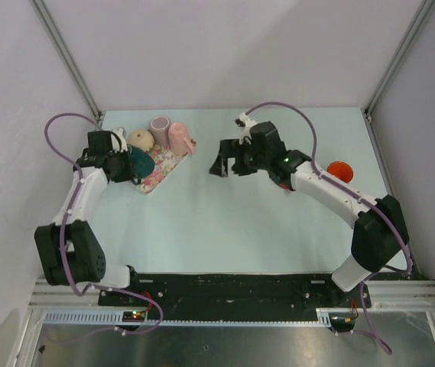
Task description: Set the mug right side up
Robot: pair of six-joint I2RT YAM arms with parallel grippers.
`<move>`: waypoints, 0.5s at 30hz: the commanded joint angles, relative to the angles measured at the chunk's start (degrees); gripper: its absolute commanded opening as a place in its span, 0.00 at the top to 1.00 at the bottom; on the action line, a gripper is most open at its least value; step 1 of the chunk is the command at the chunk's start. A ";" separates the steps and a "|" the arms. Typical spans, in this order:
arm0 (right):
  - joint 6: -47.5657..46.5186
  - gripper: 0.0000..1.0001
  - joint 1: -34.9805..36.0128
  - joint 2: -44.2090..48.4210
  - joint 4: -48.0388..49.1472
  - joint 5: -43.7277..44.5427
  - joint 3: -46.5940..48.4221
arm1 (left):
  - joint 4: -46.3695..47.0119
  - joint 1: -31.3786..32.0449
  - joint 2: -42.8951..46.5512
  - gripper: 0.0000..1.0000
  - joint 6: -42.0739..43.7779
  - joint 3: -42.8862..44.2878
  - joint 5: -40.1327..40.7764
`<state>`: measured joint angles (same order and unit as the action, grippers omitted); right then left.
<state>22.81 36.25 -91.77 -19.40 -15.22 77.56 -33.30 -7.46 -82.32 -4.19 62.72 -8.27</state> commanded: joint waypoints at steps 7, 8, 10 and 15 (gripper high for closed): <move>31.96 0.01 4.35 -6.50 52.05 -8.71 -3.57 | 1.00 6.52 10.90 1.00 -10.22 11.58 -22.28; 34.77 0.01 4.35 -7.33 54.49 -8.65 -3.52 | 0.80 6.77 11.10 1.00 -10.97 12.44 -23.17; 38.91 0.01 4.42 -9.06 58.12 -8.83 -3.30 | 0.52 7.99 11.30 1.00 -12.79 14.08 -25.14; 44.71 0.01 4.64 -10.79 65.17 -10.73 -3.08 | 0.26 11.28 11.09 1.00 -15.08 16.68 -28.39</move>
<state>59.46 40.66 -101.80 33.36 -24.08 73.60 -36.21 1.52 -73.52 -15.51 75.37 -30.09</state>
